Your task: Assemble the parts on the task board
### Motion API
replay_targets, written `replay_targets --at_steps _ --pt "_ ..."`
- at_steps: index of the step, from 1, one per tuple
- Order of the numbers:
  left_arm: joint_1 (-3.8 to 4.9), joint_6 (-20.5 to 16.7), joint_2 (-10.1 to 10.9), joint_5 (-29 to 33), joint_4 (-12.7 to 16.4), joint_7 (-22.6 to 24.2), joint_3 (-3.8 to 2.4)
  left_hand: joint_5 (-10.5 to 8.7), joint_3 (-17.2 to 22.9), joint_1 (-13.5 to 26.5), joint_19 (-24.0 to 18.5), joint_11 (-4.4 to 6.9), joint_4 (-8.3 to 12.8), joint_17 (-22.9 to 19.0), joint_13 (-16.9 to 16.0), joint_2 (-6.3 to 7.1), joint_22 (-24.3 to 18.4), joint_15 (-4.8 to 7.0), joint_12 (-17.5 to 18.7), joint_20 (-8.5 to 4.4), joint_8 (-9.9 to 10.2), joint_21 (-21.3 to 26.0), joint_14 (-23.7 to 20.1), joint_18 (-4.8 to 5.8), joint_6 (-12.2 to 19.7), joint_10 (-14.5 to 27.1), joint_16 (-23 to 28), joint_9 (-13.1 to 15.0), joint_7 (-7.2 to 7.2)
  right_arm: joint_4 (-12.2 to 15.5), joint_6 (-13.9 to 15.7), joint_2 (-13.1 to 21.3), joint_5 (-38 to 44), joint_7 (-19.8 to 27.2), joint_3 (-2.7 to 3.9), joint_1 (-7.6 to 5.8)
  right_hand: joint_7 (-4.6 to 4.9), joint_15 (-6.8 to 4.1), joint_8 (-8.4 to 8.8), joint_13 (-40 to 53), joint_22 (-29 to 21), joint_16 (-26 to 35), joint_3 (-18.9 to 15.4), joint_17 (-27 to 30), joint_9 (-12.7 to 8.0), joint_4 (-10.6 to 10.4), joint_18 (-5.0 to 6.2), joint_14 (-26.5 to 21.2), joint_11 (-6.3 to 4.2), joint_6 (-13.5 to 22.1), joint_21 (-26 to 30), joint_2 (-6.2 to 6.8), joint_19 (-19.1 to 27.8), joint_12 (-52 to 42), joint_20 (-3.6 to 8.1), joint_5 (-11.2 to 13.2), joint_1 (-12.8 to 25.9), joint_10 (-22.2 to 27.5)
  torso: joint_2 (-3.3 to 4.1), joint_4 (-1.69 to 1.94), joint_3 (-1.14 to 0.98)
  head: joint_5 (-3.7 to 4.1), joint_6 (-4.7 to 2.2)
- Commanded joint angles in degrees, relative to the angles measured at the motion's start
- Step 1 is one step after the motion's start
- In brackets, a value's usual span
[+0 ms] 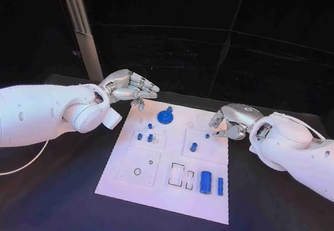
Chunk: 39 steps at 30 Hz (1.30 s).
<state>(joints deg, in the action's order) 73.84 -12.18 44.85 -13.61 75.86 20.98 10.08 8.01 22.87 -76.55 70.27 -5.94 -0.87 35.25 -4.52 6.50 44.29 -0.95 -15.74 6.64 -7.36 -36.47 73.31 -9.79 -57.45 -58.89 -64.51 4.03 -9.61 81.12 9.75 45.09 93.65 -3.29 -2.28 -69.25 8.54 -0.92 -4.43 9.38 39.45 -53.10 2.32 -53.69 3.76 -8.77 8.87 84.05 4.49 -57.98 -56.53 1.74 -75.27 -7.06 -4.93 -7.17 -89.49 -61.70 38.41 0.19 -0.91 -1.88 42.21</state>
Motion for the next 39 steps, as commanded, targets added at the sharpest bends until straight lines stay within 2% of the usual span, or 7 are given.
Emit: replay_targets --at_steps 1,6,11,14,28,35,39 --pt "0.01 -0.66 0.32 15.59 0.7 5.95 0.0 0.05 0.14 0.45 -0.55 0.11 -0.24 -0.71 0.03 -0.06 -0.23 0.03 -0.44 0.0 -0.35 0.3 -0.55 -0.71 -0.41 -0.6 0.39 -0.07 0.07 -0.02 -0.52 -0.49 6.76 -1.42 0.02 0.32 0.2 0.61 0.4 -0.78 0.79 -0.87 0.65 -0.59 0.06 0.13 -0.55 1.47 0.33 0.35 -0.69 0.81 -0.16 0.63 -0.38 0.36 0.19 0.03 0.01 0.05 -0.01 0.18 -0.03" --pt "-0.03 -1.1 0.77 18.02 1.19 6.1 0.02 0.06 0.22 0.37 -0.68 0.17 -0.22 -1.28 0.0 -0.1 -0.39 0.07 -0.75 -0.01 -0.41 0.52 -0.89 -0.72 -0.47 -0.77 0.68 -0.08 0.1 -0.08 -1.09 -1.09 7.36 -1.33 0.01 0.74 0.47 0.78 0.46 -1.68 2.17 -2.1 1.31 -1.47 0.09 0.39 -0.75 1.61 0.6 0.27 -1.77 0.93 -0.51 1.22 -0.53 0.43 0.28 -0.04 0.08 0.1 0.02 0.02 0.09" --pt "-0.04 -1.4 0.97 19.51 1.44 5.91 0.02 0.06 0.31 0.19 -0.96 0.11 -0.07 -2.84 0.04 0.02 -0.63 0.04 -0.98 -0.01 -0.43 0.87 -1.74 -0.71 -0.44 -0.6 1.53 -0.11 0.01 -0.17 -2.22 -1.47 7.5 -1.0 0.0 1.09 0.3 0.69 0.4 -2.57 3.41 -3.1 2.72 -2.07 0.13 0.89 -0.86 1.66 0.46 -0.11 -2.8 0.68 -0.77 1.49 -0.52 0.68 -0.12 -0.99 0.11 0.22 0.02 0.1 0.14" --pt "-0.04 -1.45 1.02 19.91 1.57 5.27 0.03 0.07 0.45 0.27 -1.18 -0.06 -0.21 -3.6 0.11 -0.14 -0.87 -0.07 -1.18 0.04 -0.32 1.21 -2.28 -0.68 -0.13 -0.35 1.95 -0.18 -0.31 -0.48 -2.6 -1.81 7.3 -0.71 -0.01 1.28 0.28 0.68 0.38 -3.09 3.92 -3.43 3.64 -2.17 0.14 1.06 -0.91 1.61 0.42 -0.37 -3.26 0.59 -0.82 1.65 -0.51 0.67 -0.17 -1.57 0.07 0.06 0.03 -0.1 0.31" --pt "-0.05 -1.01 1.02 20.16 2.21 4.32 0.06 0.08 0.58 0.15 -1.33 -0.24 -0.14 -4.35 0.18 -0.15 -1.07 -0.2 -1.36 0.12 -0.32 1.47 -2.73 -0.66 0.07 -0.06 2.33 -0.19 -0.59 -1.53 -5.0 -3.05 7.13 -1.17 -0.03 1.92 0.47 0.77 0.37 -5.11 5.74 -4.82 8.9 -2.74 0.13 1.81 -1.11 1.37 0.55 -1.55 -4.89 1.01 -0.85 2.37 -0.63 0.4 0.0 -3.72 0.12 0.09 0.05 -0.06 0.76" --pt "-0.05 -0.98 1.12 20.17 2.34 3.85 0.07 0.11 0.74 0.0 -1.35 -0.34 -0.07 -4.22 0.21 -0.23 -1.17 -0.26 -1.47 0.17 -0.32 1.58 -2.74 -0.65 0.23 0.12 2.24 -0.2 -0.75 -2.05 -5.98 -3.46 7.28 -1.43 -0.03 2.13 0.63 0.79 0.31 -5.68 7.74 -6.39 13.42 -3.81 0.16 2.66 -1.39 1.46 0.67 -2.3 -6.48 1.25 -1.2 2.68 -0.72 0.81 0.12 -4.84 0.08 0.09 0.05 -0.07 0.94" --pt "-0.04 -0.81 1.11 20.17 2.32 3.47 0.08 0.12 0.82 -0.1 -1.33 -0.4 -0.01 -4.04 0.24 -0.26 -1.21 -0.3 -1.52 0.19 -0.3 1.61 -2.68 -0.65 0.33 0.23 2.12 -0.21 -0.82 -2.16 -6.89 -3.68 7.31 -1.57 -0.03 2.19 0.52 0.66 0.11 -5.62 11.47 -9.47 16.83 -6.46 0.24 3.44 -1.94 2.04 0.47 -3.28 -9.2 1.55 -2.28 2.63 -0.68 1.07 0.8 -6.19 0.06 0.05 0.02 -0.17 1.1"
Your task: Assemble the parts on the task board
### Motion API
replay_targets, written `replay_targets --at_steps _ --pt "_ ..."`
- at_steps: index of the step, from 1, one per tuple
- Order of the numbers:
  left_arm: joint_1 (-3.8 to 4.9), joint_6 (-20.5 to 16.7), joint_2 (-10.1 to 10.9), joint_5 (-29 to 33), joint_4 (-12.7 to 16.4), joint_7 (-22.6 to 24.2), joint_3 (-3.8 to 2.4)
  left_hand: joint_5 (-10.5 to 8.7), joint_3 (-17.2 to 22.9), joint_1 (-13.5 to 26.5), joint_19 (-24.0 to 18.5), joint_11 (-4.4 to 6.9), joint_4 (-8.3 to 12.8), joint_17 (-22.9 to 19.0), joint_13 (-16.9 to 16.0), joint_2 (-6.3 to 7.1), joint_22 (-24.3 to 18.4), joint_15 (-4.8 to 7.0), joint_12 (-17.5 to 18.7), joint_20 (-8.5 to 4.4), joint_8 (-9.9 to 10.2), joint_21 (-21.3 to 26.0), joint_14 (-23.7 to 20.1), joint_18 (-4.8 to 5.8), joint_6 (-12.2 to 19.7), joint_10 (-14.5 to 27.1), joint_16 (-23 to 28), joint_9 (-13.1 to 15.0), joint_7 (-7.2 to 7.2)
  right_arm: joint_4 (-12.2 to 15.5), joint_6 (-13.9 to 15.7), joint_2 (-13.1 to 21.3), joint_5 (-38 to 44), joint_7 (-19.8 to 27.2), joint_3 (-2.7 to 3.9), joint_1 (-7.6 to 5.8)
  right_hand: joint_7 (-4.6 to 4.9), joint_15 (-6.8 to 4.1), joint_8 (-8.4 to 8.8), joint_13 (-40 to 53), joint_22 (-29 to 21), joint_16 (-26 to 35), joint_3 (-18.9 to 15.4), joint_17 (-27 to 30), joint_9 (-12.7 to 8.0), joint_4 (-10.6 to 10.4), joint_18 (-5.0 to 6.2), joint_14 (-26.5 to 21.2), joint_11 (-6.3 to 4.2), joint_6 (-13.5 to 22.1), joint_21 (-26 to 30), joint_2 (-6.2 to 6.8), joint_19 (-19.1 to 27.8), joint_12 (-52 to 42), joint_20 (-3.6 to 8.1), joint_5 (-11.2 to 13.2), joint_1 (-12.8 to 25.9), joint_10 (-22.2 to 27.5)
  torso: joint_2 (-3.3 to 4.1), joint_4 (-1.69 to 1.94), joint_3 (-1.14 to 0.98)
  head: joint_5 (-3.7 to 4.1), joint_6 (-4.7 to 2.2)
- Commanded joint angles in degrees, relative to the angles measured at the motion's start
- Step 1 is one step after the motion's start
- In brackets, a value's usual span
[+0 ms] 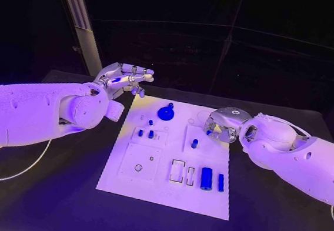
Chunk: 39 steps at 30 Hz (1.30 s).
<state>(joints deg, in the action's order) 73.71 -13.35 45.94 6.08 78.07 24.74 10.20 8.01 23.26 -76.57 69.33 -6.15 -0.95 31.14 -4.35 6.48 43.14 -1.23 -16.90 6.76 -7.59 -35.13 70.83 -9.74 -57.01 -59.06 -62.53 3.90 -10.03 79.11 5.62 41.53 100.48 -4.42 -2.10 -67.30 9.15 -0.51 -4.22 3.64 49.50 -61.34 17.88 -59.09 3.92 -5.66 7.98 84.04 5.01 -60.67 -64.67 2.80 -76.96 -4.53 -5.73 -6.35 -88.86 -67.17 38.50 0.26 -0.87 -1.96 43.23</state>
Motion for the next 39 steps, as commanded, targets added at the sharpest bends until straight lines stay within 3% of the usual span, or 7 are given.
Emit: replay_targets --at_steps 1,5,11,15,28,39 --pt "0.09 0.39 0.02 0.48 0.11 -0.36 -0.03 0.13 0.46 -0.1 -0.38 -0.21 0.09 0.08 0.07 -0.25 -0.07 -0.02 -0.37 0.08 -0.07 0.28 -0.2 -0.7 -0.08 0.45 0.11 -0.08 -0.42 -0.15 -2.93 -0.16 0.48 -0.49 -0.21 0.25 -0.13 0.21 -0.15 0.15 1.87 -1.67 1.93 -1.42 0.1 0.51 -1.1 2.11 -0.1 -0.82 -1.44 0.58 -0.7 0.08 0.15 0.25 0.36 -1.01 -0.03 -0.03 -0.03 -0.1 0.08" --pt "0.09 0.44 0.06 0.48 0.11 -0.56 -0.03 0.14 0.56 -0.19 -0.35 -0.25 0.14 0.18 0.09 -0.29 -0.1 -0.05 -0.42 0.1 -0.06 0.29 -0.16 -0.7 0.0 0.56 0.02 -0.08 -0.47 -0.15 -3.26 -0.27 0.48 -0.75 -0.21 0.28 -0.3 -0.05 -0.42 0.29 4.05 -3.33 4.55 -2.77 0.22 1.4 -1.4 2.28 -0.36 -1.92 -3.1 0.59 -1.26 0.01 0.34 0.41 0.95 -2.28 -0.05 -0.03 -0.02 -0.06 0.15" --pt "0.09 0.39 0.21 0.47 0.1 -0.77 -0.02 0.17 0.69 -0.34 -0.3 -0.31 0.24 0.19 0.12 -0.31 -0.14 -0.08 -0.49 0.12 -0.06 0.31 -0.14 -0.7 0.12 0.72 -0.05 -0.09 -0.56 -0.04 -2.2 -0.4 0.97 -1.81 -0.21 0.32 -0.74 -0.47 -0.78 0.48 8.16 -4.51 8.39 -3.41 0.41 2.83 -2.03 2.22 -0.85 -3.51 -6.1 0.03 -2.32 0.01 0.71 2.5 2.09 -4.16 -0.03 -0.03 -0.03 0.08 0.3" --pt "0.09 0.38 0.32 0.45 0.13 -0.84 -0.02 0.18 0.75 -0.42 -0.27 -0.34 0.3 0.19 0.13 -0.29 -0.16 -0.1 -0.54 0.14 -0.06 0.32 -0.14 -0.7 0.19 0.81 -0.08 -0.09 -0.6 0.13 -0.69 -0.42 1.42 -2.58 -0.21 0.34 -0.76 -0.45 -0.56 0.47 9.54 -4.77 10.87 -3.12 0.38 3.97 -2.2 1.98 -1.0 -3.92 -7.24 0.76 -2.33 0.53 0.78 2.72 4.24 -4.73 -0.05 -0.04 -0.01 0.14 0.36" --pt "0.09 0.51 0.82 0.22 0.07 -1.01 -0.02 0.22 0.87 -0.56 -0.24 -0.39 0.43 0.08 0.15 -0.28 -0.19 -0.13 -0.61 0.16 -0.07 0.33 -0.17 -0.71 0.28 0.93 -0.09 -0.09 -0.67 3.36 6.74 1.97 1.62 -3.38 -0.16 0.35 -0.84 -0.47 -0.36 0.52 10.65 -5.07 11.76 -2.93 0.38 4.48 -2.33 1.87 -1.0 -4.17 -8.14 1.84 -2.4 0.75 0.76 2.4 6.6 -4.95 -0.13 -0.03 0.03 0.51 0.3" --pt "0.09 0.74 1.08 0.21 0.1 -0.81 -0.01 0.16 0.54 0.46 -0.22 -0.59 -0.22 -0.2 0.19 -0.12 -0.35 -0.37 -0.92 0.35 -0.14 0.47 -0.3 -0.65 0.53 1.29 -0.11 -0.07 -0.85 7.7 8.73 5.26 0.33 -4.02 -0.07 0.3 -0.83 -0.48 -0.24 0.5 10.81 -5.13 11.99 -2.86 0.34 4.63 -2.34 1.86 -0.99 -4.08 -8.28 2.02 -2.4 0.82 0.78 2.55 6.92 -4.86 -0.13 -0.12 0.06 0.57 0.23"
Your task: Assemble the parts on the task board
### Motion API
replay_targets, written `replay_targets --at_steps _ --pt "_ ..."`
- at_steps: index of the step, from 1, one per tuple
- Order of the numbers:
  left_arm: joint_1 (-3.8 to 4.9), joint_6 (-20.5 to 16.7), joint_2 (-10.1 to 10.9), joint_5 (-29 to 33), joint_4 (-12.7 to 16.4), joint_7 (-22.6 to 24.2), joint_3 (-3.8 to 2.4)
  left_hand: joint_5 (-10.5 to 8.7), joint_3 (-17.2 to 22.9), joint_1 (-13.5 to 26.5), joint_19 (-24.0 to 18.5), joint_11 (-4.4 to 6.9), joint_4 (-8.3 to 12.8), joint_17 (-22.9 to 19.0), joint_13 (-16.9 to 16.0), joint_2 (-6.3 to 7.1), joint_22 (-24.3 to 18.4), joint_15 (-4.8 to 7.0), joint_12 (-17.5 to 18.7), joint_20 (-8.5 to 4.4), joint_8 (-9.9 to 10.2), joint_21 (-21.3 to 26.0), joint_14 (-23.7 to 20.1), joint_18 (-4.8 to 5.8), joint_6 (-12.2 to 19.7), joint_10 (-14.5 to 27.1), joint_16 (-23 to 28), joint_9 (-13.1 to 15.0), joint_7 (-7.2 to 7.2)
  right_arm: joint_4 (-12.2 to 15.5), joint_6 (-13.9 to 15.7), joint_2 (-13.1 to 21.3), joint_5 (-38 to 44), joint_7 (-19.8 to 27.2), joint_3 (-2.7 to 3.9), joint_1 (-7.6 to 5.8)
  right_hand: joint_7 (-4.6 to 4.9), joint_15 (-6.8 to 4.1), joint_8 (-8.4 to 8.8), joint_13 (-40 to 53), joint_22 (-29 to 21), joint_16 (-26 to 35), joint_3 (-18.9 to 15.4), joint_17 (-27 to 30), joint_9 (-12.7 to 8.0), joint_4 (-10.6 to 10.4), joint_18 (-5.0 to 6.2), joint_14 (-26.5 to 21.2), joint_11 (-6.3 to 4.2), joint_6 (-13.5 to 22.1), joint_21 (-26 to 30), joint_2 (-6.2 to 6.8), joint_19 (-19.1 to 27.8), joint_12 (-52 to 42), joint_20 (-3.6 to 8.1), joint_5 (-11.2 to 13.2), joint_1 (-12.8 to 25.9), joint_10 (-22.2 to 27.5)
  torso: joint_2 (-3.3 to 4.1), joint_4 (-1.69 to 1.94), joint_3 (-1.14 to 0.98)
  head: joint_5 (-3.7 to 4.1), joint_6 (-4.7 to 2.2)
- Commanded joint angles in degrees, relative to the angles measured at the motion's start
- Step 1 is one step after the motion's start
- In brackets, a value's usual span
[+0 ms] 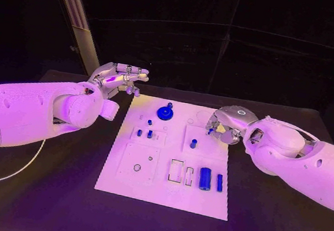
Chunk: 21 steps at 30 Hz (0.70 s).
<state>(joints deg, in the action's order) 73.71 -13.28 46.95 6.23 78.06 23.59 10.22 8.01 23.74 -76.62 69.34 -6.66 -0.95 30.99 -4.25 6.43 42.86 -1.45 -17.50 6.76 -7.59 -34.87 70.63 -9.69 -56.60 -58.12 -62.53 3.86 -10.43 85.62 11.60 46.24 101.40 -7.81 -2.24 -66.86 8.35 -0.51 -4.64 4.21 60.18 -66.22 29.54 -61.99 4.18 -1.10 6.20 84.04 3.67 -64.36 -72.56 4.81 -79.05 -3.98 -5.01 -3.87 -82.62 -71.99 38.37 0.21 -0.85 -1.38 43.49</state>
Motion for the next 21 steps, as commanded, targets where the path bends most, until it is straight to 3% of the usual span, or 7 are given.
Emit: replay_targets --at_steps 1,8,12,16,21 --pt "0.09 0.67 0.1 0.06 0.12 0.37 -0.04 0.16 0.06 0.52 -0.22 -0.08 -0.22 -0.05 0.09 -0.07 -0.07 -0.16 -0.32 0.35 -0.14 0.22 -0.1 -0.7 0.12 0.35 -0.11 -0.04 -0.44 1.71 2.91 0.87 -0.73 -0.67 0.08 -0.15 -0.03 -0.47 0.18 -0.07 0.13 -0.25 0.33 0.05 0.08 0.06 -0.57 1.85 0.34 -0.39 -0.39 0.01 -0.31 0.27 0.06 0.07 0.67 -0.04 0.01 -0.06 0.03 -0.01 -0.04" --pt "0.1 0.75 0.12 0.06 0.19 0.52 -0.04 0.16 0.02 0.63 -0.23 -0.09 -0.29 -0.11 0.09 -0.04 -0.1 -0.17 -0.37 0.37 -0.14 0.25 -0.13 -0.71 0.17 0.41 -0.11 -0.04 -0.45 6.84 4.62 2.64 -2.61 -0.51 0.37 -0.17 -0.03 -0.48 0.27 -0.07 0.42 -0.58 1.01 -0.15 0.06 0.55 -0.59 1.88 0.34 -0.39 -0.64 0.01 -0.31 0.29 0.12 -0.13 0.65 -0.01 0.0 0.06 -0.05 -0.18 -0.13" --pt "0.1 0.83 -0.05 0.06 0.21 0.67 -0.04 0.16 -0.07 0.84 -0.23 -0.11 -0.43 -0.18 0.1 0.0 -0.16 -0.2 -0.49 0.41 -0.17 0.3 -0.17 -0.71 0.25 0.51 -0.12 -0.03 -0.46 9.49 5.39 1.95 -3.61 0.06 0.53 -0.17 -0.01 -0.48 0.3 -0.07 0.54 -0.66 1.19 -0.19 0.05 0.7 -0.61 1.89 0.35 -0.39 -0.73 0.04 -0.33 0.29 0.13 -0.22 0.65 0.0 0.02 0.18 0.06 -0.5 -0.22" --pt "0.1 0.94 -0.26 0.06 0.24 0.77 -0.04 0.14 -0.2 1.13 -0.23 -0.13 -0.64 -0.19 0.09 0.04 -0.24 -0.23 -0.63 0.46 -0.21 0.37 -0.19 -0.72 0.31 0.61 -0.18 -0.02 -0.48 10.83 5.46 0.2 -4.1 0.68 0.57 -0.16 0.01 -0.48 0.33 -0.07 0.71 -0.66 1.33 -0.13 0.05 0.81 -0.63 1.89 0.36 -0.38 -0.85 0.05 -0.38 0.29 0.15 -0.28 0.67 0.02 0.09 0.26 0.04 -1.17 0.02" --pt "0.11 0.96 -0.65 0.06 0.14 0.92 -0.04 0.13 -0.46 1.63 -0.22 -0.16 -1.0 -0.32 0.08 0.13 -0.36 -0.28 -0.9 0.53 -0.29 0.48 -0.26 -0.73 0.43 0.76 -0.22 -0.01 -0.49 10.84 4.78 -2.85 -4.25 1.55 0.55 -0.12 0.05 -0.46 0.37 -0.07 0.74 -0.65 1.53 -0.05 0.04 0.94 -0.63 1.87 0.4 -0.35 -0.89 0.04 -0.35 0.31 0.16 -0.38 0.73 0.06 0.06 0.15 0.1 -2.63 0.51"
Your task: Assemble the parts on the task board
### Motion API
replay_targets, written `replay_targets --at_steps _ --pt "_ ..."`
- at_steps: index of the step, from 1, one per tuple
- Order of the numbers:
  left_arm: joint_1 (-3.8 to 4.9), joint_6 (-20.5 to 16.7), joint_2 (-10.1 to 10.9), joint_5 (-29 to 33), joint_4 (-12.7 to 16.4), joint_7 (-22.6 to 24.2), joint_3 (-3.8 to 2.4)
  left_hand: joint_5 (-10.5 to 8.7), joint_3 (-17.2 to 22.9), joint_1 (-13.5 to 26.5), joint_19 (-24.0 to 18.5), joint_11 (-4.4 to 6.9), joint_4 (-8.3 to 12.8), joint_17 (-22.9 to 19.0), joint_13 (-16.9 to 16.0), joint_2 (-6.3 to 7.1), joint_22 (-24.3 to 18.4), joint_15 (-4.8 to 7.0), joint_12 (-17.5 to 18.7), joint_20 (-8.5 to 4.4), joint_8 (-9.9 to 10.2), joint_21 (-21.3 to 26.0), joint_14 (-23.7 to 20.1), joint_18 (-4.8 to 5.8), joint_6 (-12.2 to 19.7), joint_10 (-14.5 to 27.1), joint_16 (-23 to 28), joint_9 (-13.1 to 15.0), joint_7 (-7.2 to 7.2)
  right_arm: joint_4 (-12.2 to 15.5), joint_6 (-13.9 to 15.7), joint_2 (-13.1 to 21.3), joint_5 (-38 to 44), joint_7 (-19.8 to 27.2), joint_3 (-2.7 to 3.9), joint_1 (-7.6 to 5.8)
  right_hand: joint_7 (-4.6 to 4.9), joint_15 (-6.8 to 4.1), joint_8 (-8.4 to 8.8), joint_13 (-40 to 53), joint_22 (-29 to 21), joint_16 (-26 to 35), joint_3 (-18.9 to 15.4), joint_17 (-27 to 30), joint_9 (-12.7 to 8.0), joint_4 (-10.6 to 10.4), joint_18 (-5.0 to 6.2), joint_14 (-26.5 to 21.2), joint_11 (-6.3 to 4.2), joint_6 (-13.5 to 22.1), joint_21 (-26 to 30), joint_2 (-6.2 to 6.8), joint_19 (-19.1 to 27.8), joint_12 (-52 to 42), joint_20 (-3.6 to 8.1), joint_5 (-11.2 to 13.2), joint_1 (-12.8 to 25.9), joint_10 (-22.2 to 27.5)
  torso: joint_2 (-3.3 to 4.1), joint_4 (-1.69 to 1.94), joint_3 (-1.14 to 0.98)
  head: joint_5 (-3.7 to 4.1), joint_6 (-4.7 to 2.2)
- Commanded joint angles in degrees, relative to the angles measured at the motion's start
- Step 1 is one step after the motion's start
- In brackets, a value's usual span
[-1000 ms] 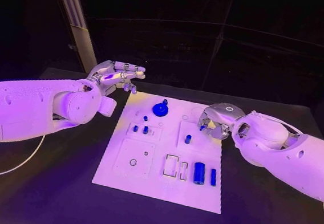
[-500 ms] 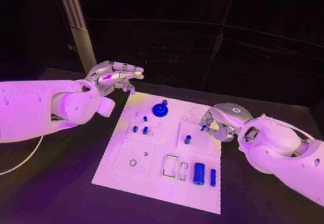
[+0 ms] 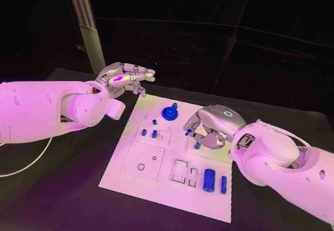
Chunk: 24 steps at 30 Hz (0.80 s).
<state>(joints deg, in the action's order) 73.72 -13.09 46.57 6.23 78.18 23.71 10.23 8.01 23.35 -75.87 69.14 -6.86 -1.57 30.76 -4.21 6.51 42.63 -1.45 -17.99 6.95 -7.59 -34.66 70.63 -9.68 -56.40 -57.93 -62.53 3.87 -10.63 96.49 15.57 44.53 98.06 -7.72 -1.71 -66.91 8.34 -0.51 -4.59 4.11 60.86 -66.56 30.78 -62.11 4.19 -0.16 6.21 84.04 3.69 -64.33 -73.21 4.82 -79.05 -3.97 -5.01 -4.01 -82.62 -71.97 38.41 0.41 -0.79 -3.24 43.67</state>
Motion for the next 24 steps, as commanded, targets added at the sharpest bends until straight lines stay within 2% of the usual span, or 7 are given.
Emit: replay_targets --at_steps 1,6,11,14,16,20,24 --pt "0.1 0.79 -0.4 0.06 -0.01 0.86 -0.05 0.12 -0.36 1.29 -0.02 0.03 -0.65 -0.17 0.02 0.18 -0.2 -0.32 -0.58 0.39 -0.33 0.34 -0.3 -0.75 0.29 0.66 -0.25 -0.01 -0.29 -0.23 0.56 -1.91 -0.88 1.69 0.0 -0.04 0.07 -0.45 0.33 0.02 0.08 -0.34 0.34 0.05 0.02 0.03 -0.63 1.88 0.39 -0.37 -0.26 0.02 -0.36 0.3 0.17 -0.27 0.75 0.05 0.03 -0.04 0.06 -1.06 0.44" --pt "0.15 0.84 -1.11 0.06 -0.14 1.03 -0.05 0.08 -1.04 2.01 0.03 0.02 -1.18 -0.25 -0.02 0.46 -0.41 -0.36 -1.02 0.47 -0.46 0.52 -0.34 -0.77 0.43 0.89 -0.38 0.0 -0.29 -1.33 -0.67 -5.32 -0.79 2.62 -0.08 1.54 0.11 -0.43 0.38 0.02 0.05 -0.37 0.51 0.09 0.01 0.13 -0.63 1.87 0.42 -0.33 -0.26 -0.02 -0.31 0.31 0.17 -0.38 0.81 0.09 0.11 0.03 0.16 -2.25 0.85" --pt "0.18 0.91 -1.61 0.06 -0.28 1.11 -0.06 0.08 -1.09 2.06 0.03 0.02 -1.22 -0.24 -0.03 0.46 -0.42 -0.36 -1.06 0.47 -0.48 0.54 -0.34 -0.78 0.44 0.91 -0.4 0.0 -0.29 -3.11 -1.62 -8.1 -0.26 3.39 -0.1 3.63 0.15 -0.41 0.44 0.01 0.04 -0.36 0.68 0.17 -0.01 0.25 -0.62 1.84 0.46 -0.25 -0.27 -0.06 -0.26 0.33 0.17 -0.51 0.9 0.16 0.02 -0.18 0.02 -3.26 1.25" --pt "0.2 0.9 -1.79 0.06 -0.33 1.11 -0.07 0.08 -1.09 2.06 0.03 0.02 -1.22 -0.24 -0.03 0.46 -0.42 -0.36 -1.06 0.47 -0.48 0.54 -0.34 -0.78 0.44 0.91 -0.4 0.0 -0.29 -4.56 -2.64 -9.86 -0.04 3.78 -0.12 4.64 0.18 -0.4 0.47 0.01 0.11 -0.34 0.74 0.22 -0.02 0.31 -0.63 1.83 0.48 -0.21 -0.33 -0.06 -0.27 0.34 0.17 -0.56 0.94 0.2 0.07 -0.11 0.03 -3.62 1.43" --pt "0.21 0.92 -1.88 0.06 -0.33 1.11 -0.07 0.08 -1.09 2.06 0.03 0.02 -1.22 -0.24 -0.03 0.46 -0.42 -0.36 -1.06 0.47 -0.48 0.54 -0.34 -0.78 0.44 0.91 -0.4 0.0 -0.29 -5.29 -3.17 -10.53 0.3 3.79 -0.14 4.98 0.18 -0.4 0.47 0.01 0.11 -0.34 0.74 0.22 -0.02 0.31 -0.63 1.83 0.48 -0.21 -0.33 -0.06 -0.27 0.34 0.17 -0.56 0.94 0.2 0.08 -0.07 0.07 -3.69 1.47" --pt "0.23 1.0 -2.02 0.06 -0.32 1.08 -0.07 0.09 -1.17 2.12 0.04 0.02 -1.29 -0.26 -0.04 0.44 -0.46 -0.36 -1.15 0.48 -0.5 0.57 -0.35 -0.78 0.46 0.95 -0.42 0.01 -0.29 -6.33 -4.04 -11.4 1.46 3.67 -0.17 5.36 0.22 -0.38 0.5 0.0 0.13 -0.35 0.78 0.25 -0.03 0.34 -0.63 1.82 0.52 -0.16 -0.35 -0.06 -0.25 0.35 0.16 -0.57 1.05 0.26 0.07 0.0 -0.02 -4.16 1.78" --pt "0.24 1.06 -1.99 0.06 -0.31 1.14 -0.08 0.09 -1.17 2.11 0.05 0.02 -1.3 -0.24 -0.04 0.42 -0.47 -0.36 -1.16 0.48 -0.51 0.58 -0.34 -0.78 0.47 0.97 -0.44 0.01 -0.29 -7.12 -4.72 -12.09 2.21 3.6 -0.19 5.52 0.24 -0.36 0.52 0.0 0.16 -0.36 0.79 0.26 -0.03 0.35 -0.64 1.81 0.54 -0.14 -0.37 -0.06 -0.25 0.35 0.15 -0.54 1.15 0.28 0.09 -0.12 0.01 -4.29 1.79"
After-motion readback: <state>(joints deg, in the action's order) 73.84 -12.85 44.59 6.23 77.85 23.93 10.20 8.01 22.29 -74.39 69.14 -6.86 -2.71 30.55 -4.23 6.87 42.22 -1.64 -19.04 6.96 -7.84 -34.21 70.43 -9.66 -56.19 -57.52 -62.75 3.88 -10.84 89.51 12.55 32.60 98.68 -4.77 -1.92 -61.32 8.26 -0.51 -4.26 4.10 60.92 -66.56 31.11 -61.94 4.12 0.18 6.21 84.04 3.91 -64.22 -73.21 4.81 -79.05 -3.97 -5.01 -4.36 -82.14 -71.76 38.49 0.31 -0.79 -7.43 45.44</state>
